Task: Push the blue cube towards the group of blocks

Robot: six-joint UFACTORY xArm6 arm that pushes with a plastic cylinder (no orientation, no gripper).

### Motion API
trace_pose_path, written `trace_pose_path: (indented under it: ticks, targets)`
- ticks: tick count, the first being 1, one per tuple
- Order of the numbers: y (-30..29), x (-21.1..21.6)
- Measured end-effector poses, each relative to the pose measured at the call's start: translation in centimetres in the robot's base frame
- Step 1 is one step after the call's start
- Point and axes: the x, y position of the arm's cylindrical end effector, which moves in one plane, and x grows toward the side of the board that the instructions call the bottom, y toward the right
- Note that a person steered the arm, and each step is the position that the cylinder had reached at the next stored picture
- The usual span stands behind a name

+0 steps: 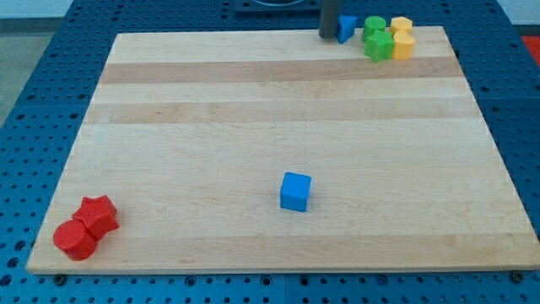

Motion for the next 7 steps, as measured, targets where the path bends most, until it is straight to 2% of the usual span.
trace_pose_path:
  ticks: [2,4,6,7]
  targets:
    - [1.5,3.2]
    - [-6.0,10.7]
    - [-12.7,23.5]
    - [-14.1,30.0]
